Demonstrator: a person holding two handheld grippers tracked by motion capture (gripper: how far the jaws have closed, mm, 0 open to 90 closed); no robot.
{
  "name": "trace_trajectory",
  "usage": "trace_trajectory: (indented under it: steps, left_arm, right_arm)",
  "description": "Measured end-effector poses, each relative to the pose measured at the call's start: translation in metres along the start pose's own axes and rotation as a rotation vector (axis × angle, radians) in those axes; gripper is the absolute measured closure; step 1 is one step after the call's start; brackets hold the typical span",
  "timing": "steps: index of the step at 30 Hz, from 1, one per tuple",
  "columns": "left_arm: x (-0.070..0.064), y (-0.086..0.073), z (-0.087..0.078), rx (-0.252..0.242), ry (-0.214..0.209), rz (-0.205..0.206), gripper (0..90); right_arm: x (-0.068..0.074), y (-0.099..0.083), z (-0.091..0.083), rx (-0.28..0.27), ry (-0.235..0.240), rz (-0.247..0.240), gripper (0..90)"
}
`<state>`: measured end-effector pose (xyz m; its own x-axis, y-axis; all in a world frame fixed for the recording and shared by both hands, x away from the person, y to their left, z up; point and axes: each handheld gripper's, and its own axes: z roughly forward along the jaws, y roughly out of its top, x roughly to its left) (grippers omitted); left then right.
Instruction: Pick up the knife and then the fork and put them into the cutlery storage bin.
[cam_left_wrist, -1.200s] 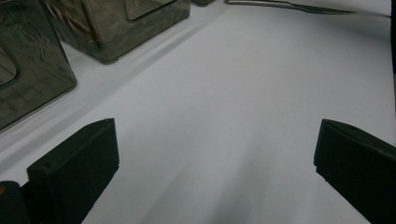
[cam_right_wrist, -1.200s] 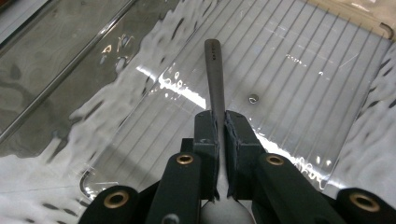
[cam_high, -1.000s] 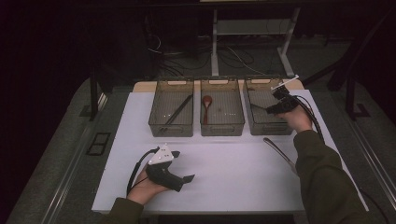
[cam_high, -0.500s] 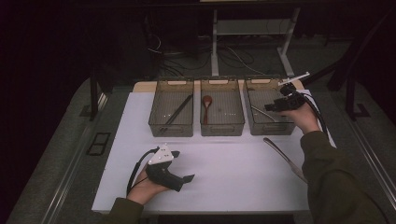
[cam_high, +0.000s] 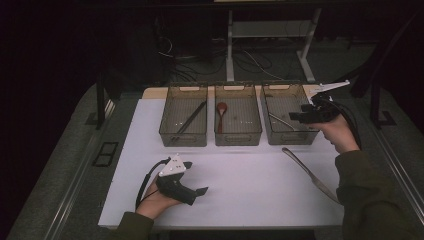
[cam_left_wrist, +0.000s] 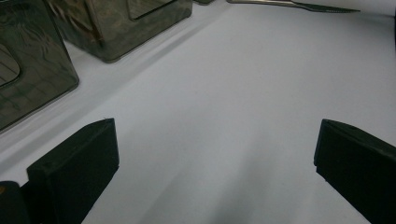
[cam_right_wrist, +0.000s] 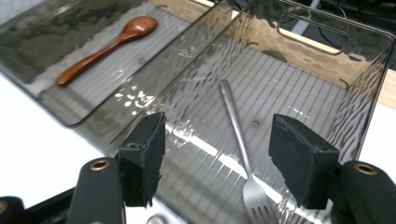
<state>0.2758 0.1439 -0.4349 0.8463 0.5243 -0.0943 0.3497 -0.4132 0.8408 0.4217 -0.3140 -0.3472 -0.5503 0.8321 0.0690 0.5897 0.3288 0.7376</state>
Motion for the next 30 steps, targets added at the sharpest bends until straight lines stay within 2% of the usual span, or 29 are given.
trace_trajectory:
  steps: [3, 5, 12, 17, 26, 30]
  left_arm:
    - [0.000, 0.000, 0.000, -0.001, 0.000, -0.002, 0.0]
    - [0.000, 0.000, 0.000, -0.002, 0.002, 0.001, 0.0]
    - [0.001, 0.000, 0.000, 0.001, 0.001, -0.006, 0.0]
    - [0.001, 0.000, -0.001, -0.007, 0.000, -0.009, 0.0]
    - [0.001, 0.000, -0.001, -0.008, -0.001, -0.003, 0.0]
    - [0.001, 0.000, -0.002, -0.010, 0.000, 0.002, 0.0]
  right_arm:
    - [0.003, -0.006, -0.008, -0.007, 0.030, 0.029, 30.5]
    - [0.005, -0.010, -0.014, -0.021, 0.026, 0.027, 30.6]
    - [0.010, -0.028, -0.035, -0.071, 0.058, 0.019, 32.8]
    - [0.014, -0.042, -0.042, -0.076, 0.057, 0.006, 32.5]
    - [0.027, -0.067, -0.045, -0.032, 0.068, -0.016, 29.6]
    - [0.028, -0.076, -0.047, -0.034, 0.075, -0.008, 29.4]
